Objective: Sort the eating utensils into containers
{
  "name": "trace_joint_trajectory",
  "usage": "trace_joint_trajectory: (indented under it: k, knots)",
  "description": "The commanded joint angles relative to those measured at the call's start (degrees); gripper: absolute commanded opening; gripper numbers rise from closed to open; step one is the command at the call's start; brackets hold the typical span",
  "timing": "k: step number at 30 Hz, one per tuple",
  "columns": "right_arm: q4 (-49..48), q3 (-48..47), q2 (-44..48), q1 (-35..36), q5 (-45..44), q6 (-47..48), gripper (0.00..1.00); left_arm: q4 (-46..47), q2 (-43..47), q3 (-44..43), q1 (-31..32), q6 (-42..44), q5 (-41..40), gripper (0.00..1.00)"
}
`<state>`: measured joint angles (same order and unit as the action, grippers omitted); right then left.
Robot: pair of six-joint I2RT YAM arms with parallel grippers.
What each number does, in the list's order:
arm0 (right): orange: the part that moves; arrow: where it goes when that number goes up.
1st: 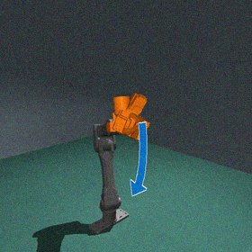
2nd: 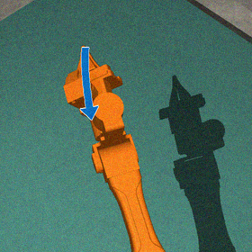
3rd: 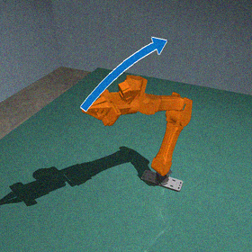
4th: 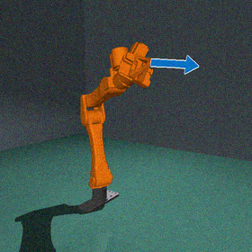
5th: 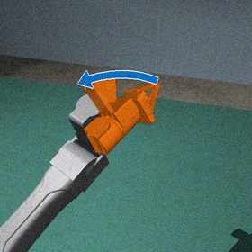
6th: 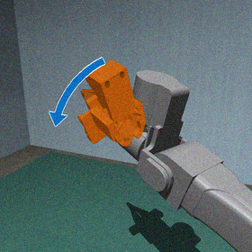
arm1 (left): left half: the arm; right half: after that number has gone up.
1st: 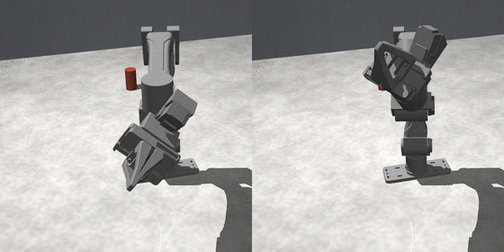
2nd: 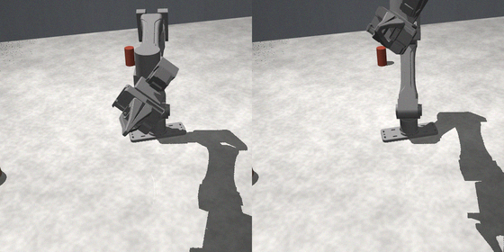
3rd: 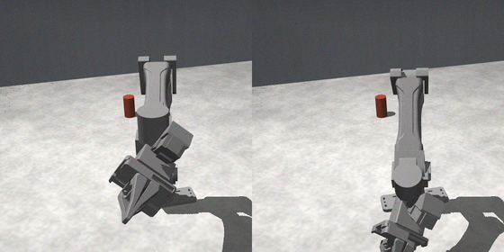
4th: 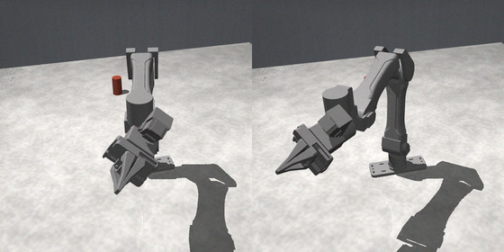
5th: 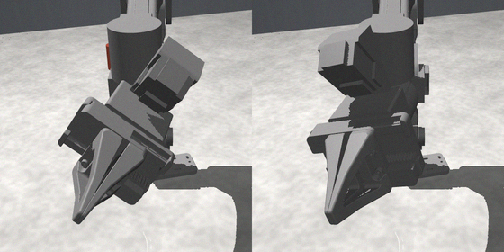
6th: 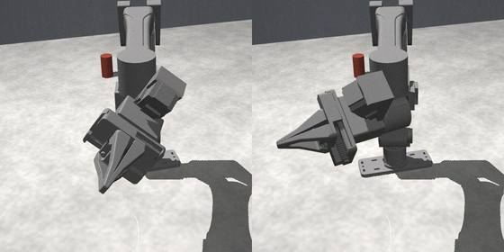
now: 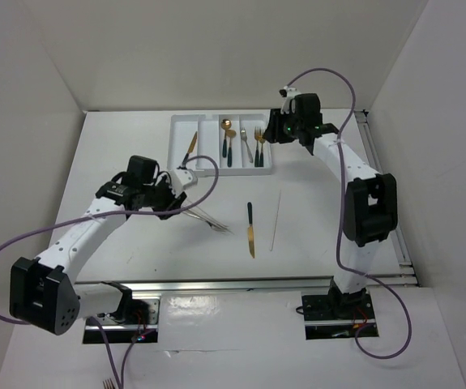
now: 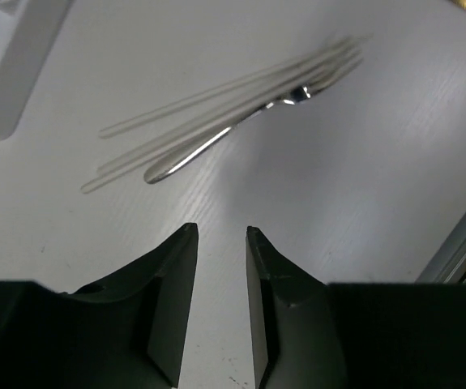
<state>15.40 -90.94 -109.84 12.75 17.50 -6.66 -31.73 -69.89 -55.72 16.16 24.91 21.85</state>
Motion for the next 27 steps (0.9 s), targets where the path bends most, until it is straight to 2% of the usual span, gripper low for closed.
trace_joint_trajectory:
  k: [1, 3, 5, 8, 12, 16, 21, 27]
  knots:
    - [-1.4, 3.3, 5.9, -1.6, -0.1, 2.4, 0.46, -1.7, -1.4, 3.2, 1.9, 12.7, 0.3, 0.43]
    - [-0.9, 4.1, 7.2, -2.1, -0.1, 2.4, 0.45, -0.1, -2.0, 3.8, 2.7, 14.9, -1.4, 0.37]
    - [0.6, 5.8, 8.1, -2.1, 1.2, 2.4, 0.45, 2.5, -2.5, 5.8, 3.3, 15.8, -2.2, 0.37]
    - [1.1, 8.8, 9.8, -2.1, 3.0, 2.4, 0.45, 7.4, -2.5, 9.1, 3.9, 17.6, -3.9, 0.55]
    - [0.6, 12.9, 12.5, -2.1, 4.2, 3.0, 0.45, 16.4, -2.0, 11.6, 4.4, 20.1, -4.7, 0.65]
    - [0.6, 14.8, 13.7, -2.1, 4.2, 3.0, 0.45, 20.2, -5.7, 12.3, 4.4, 21.6, -4.7, 0.65]
    - [0.1, 15.4, 14.3, -2.1, 4.2, 3.0, 0.45, 24.1, -12.1, 7.4, 3.9, 21.6, -5.5, 0.65]
    - [0.1, 16.0, 14.8, -2.1, 4.2, 4.0, 0.45, 21.5, -20.0, 0.6, 2.7, 24.6, -1.5, 0.67]
